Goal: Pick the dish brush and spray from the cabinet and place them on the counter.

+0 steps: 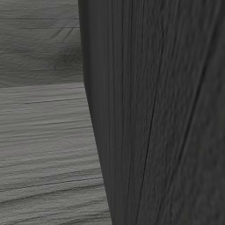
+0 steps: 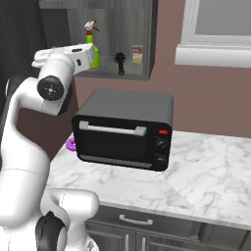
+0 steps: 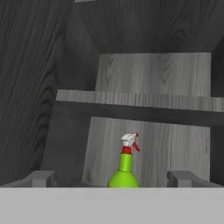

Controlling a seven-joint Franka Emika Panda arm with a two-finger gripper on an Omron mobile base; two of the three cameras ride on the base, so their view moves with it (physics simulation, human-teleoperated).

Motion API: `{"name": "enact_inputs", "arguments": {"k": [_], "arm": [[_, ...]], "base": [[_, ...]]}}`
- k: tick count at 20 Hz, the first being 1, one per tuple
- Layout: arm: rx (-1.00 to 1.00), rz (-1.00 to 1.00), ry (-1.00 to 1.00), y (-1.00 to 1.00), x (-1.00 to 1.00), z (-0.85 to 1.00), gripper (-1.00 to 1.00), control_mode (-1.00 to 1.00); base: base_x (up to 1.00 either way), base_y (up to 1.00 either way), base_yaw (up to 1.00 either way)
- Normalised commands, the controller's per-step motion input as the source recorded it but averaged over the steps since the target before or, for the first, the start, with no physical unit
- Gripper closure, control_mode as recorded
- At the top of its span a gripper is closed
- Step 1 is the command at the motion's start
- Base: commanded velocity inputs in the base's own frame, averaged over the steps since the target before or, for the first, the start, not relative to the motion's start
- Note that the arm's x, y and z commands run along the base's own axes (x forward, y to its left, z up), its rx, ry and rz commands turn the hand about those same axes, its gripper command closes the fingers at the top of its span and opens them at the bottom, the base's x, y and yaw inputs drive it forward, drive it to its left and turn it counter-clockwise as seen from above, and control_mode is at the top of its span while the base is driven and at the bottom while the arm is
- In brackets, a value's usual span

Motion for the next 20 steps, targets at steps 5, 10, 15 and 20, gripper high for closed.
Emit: {"name": "enact_inputs", "arguments": {"k": [5, 10, 15, 20], "arm": [[0.00, -0.05, 0.00, 0.00, 0.15, 0.00, -1.00, -1.00], [0.00, -0.05, 0.00, 0.00, 0.19, 0.00, -1.00, -1.00], [0.01, -0.04, 0.01, 0.00, 0.18, 0.00, -1.00, -1.00], [0.05, -0.03, 0.03, 0.00, 0.20, 0.00, -1.00, -1.00]], "base": [[0.00, 0.00, 0.00], [0.00, 0.00, 0.00], [0.00, 0.00, 0.00], [0.00, 0.00, 0.00]]}}
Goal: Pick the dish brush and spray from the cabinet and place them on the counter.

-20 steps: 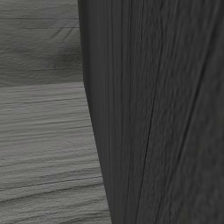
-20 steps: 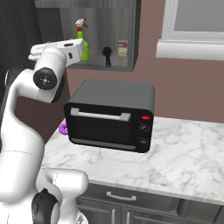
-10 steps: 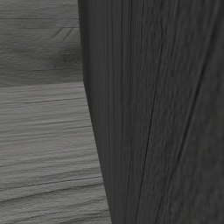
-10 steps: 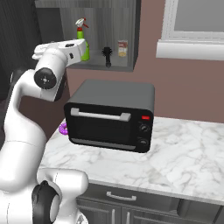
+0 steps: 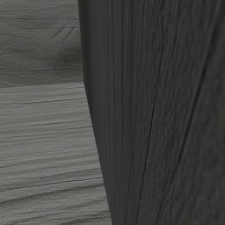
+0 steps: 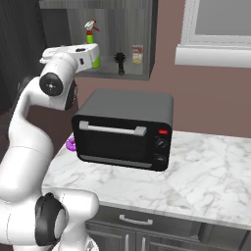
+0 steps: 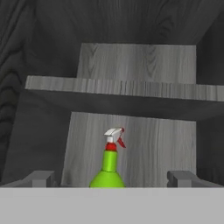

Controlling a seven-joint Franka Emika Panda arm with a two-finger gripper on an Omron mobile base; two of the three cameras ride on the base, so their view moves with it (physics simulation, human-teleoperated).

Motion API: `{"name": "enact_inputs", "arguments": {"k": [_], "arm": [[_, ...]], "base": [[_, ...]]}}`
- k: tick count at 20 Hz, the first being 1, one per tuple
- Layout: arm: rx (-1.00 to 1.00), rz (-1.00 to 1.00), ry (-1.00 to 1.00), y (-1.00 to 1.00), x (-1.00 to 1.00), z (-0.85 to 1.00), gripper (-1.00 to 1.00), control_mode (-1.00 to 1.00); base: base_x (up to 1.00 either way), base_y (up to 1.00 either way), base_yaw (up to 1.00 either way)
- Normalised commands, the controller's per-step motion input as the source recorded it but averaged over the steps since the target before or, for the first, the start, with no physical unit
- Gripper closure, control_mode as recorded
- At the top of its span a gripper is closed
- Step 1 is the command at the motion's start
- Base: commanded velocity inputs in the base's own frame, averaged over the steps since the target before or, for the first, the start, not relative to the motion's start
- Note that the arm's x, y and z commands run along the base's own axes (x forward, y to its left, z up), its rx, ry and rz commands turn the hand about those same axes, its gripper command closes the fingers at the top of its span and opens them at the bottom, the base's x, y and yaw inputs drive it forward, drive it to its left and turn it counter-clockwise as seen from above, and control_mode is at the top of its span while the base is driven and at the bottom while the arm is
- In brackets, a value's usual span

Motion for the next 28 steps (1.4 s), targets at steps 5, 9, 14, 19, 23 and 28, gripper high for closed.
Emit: {"name": "enact_inputs", "arguments": {"k": [5, 9, 14, 19, 23, 28], "arm": [[0.08, 0.00, 0.03, 0.00, 0.24, 0.00, -1.00, -1.00], [0.05, 0.00, 0.01, 0.00, 0.16, 0.00, -1.00, -1.00], [0.00, 0.00, 0.00, 0.01, 0.02, 0.00, -1.00, -1.00], [0.00, 0.00, -0.01, 0.04, 0.00, 0.00, -1.00, -1.00], [0.00, 0.00, -0.05, 0.00, 0.00, 0.00, -1.00, -1.00], [0.00, 0.00, -0.04, 0.00, 0.00, -0.01, -1.00, -1.00]], "base": [[0.00, 0.00, 0.00], [0.00, 0.00, 0.00], [0.00, 0.00, 0.00], [0.00, 0.00, 0.00], [0.00, 0.00, 0.00], [0.00, 0.00, 0.00]]}}
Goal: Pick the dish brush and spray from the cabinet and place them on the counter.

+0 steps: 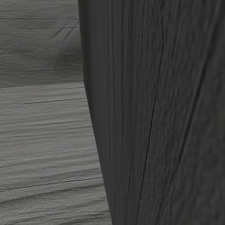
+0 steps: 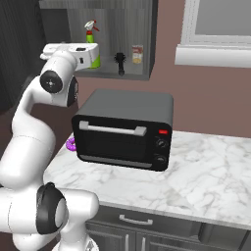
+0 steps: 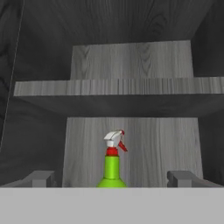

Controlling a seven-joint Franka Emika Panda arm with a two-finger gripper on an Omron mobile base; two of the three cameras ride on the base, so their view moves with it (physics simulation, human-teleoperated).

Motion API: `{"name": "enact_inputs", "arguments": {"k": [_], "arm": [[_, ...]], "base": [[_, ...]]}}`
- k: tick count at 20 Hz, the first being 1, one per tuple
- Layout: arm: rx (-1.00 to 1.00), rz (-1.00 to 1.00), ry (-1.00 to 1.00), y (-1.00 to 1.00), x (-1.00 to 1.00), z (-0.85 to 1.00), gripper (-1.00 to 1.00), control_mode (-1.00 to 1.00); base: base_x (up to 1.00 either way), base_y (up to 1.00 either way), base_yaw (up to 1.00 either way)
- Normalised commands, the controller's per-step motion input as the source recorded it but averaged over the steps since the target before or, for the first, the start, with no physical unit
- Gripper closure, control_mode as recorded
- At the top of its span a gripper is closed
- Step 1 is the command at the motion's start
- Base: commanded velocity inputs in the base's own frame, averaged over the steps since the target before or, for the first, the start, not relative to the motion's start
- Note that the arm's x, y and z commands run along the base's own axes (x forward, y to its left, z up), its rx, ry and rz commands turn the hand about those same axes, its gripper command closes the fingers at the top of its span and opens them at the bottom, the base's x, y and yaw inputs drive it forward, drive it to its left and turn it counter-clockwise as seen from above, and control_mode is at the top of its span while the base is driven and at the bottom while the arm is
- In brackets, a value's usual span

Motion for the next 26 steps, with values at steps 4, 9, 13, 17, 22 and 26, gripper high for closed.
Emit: {"name": "enact_inputs", "arguments": {"k": [4, 9, 13, 17, 22, 26], "arm": [[0.00, 0.00, -0.01, 0.00, 0.02, -0.05, -1.00, -1.00], [0.00, 0.00, 0.00, 0.00, 0.02, 0.00, -1.00, -1.00], [0.00, 0.00, 0.00, 0.01, 0.07, 0.00, -1.00, -1.00], [0.00, 0.00, 0.00, 0.04, 0.11, 0.00, -1.00, -1.00], [0.00, 0.00, 0.02, 0.05, 0.16, 0.00, -1.00, -1.00], [0.00, 0.00, 0.04, 0.02, 0.18, 0.00, -1.00, -1.00]], "base": [[0.00, 0.00, 0.00], [0.00, 0.00, 0.00], [0.00, 0.00, 0.00], [0.00, 0.00, 0.00], [0.00, 0.00, 0.00], [0.00, 0.00, 0.00]]}}
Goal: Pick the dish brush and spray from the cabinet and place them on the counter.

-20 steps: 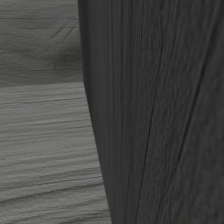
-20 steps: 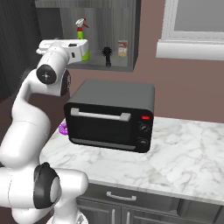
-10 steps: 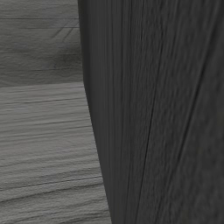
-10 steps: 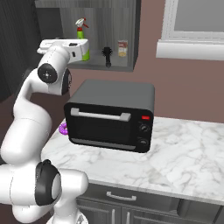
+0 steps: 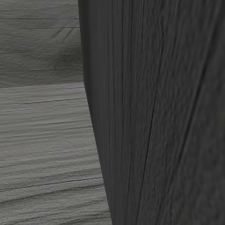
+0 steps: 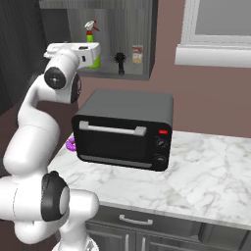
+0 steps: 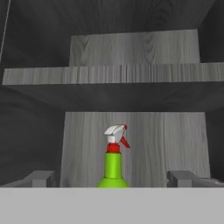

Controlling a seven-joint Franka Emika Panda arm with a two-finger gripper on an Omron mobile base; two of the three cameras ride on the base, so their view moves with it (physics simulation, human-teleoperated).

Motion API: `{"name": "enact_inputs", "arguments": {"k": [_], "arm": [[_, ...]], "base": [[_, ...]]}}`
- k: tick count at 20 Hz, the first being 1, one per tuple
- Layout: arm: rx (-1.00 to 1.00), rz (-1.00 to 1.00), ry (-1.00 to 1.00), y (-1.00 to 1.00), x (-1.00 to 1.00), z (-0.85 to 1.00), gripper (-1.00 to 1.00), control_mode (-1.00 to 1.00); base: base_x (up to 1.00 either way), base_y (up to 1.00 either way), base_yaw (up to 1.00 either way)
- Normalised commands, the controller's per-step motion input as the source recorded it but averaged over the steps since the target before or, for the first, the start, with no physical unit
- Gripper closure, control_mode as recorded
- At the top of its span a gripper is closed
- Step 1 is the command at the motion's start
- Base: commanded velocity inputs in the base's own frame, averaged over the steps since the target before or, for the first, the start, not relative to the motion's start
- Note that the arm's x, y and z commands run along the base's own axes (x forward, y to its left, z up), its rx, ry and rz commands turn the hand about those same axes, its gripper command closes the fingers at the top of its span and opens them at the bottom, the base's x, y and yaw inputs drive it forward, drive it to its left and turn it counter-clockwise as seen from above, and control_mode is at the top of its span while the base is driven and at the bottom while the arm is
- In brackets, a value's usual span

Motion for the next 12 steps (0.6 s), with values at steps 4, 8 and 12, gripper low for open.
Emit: {"name": "enact_inputs", "arguments": {"k": [4, 8, 12], "arm": [[0.00, 0.00, 0.03, 0.02, 0.17, 0.00, -1.00, -1.00], [0.00, 0.00, 0.02, 0.08, 0.18, 0.00, -1.00, -1.00], [0.00, 0.00, 0.03, 0.10, 0.20, 0.00, -1.00, -1.00]], "base": [[0.00, 0.00, 0.00], [0.00, 0.00, 0.00], [0.00, 0.00, 0.00]]}}
